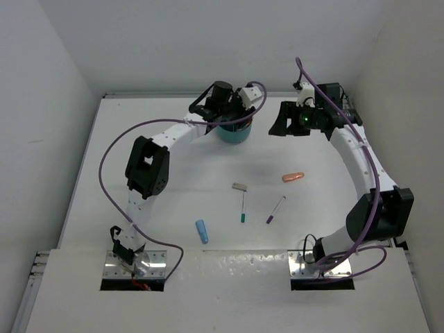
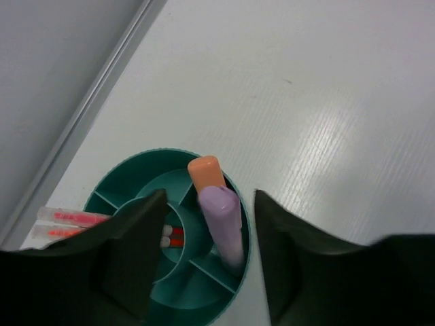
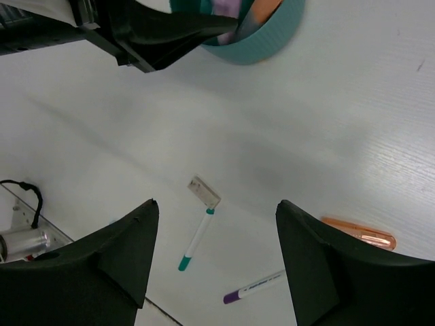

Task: Sort the stationery into containers
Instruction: Place the pen in the storage box.

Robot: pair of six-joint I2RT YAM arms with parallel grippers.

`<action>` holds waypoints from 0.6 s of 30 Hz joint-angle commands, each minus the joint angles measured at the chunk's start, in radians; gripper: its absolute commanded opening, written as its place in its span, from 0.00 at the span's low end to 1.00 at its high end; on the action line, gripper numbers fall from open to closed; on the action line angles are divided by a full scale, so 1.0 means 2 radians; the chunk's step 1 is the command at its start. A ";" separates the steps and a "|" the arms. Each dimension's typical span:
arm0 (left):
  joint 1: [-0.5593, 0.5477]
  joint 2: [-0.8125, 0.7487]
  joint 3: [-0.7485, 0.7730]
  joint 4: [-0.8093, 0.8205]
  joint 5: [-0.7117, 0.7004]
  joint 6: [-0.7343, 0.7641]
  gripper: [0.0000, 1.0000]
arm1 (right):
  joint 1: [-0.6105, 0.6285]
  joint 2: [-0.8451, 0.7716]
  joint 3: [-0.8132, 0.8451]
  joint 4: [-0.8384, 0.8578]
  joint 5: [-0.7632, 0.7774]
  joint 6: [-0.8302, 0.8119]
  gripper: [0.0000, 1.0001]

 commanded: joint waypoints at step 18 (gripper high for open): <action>0.044 -0.282 -0.160 -0.396 0.229 0.363 0.62 | -0.006 -0.018 -0.044 -0.071 0.060 -0.163 0.57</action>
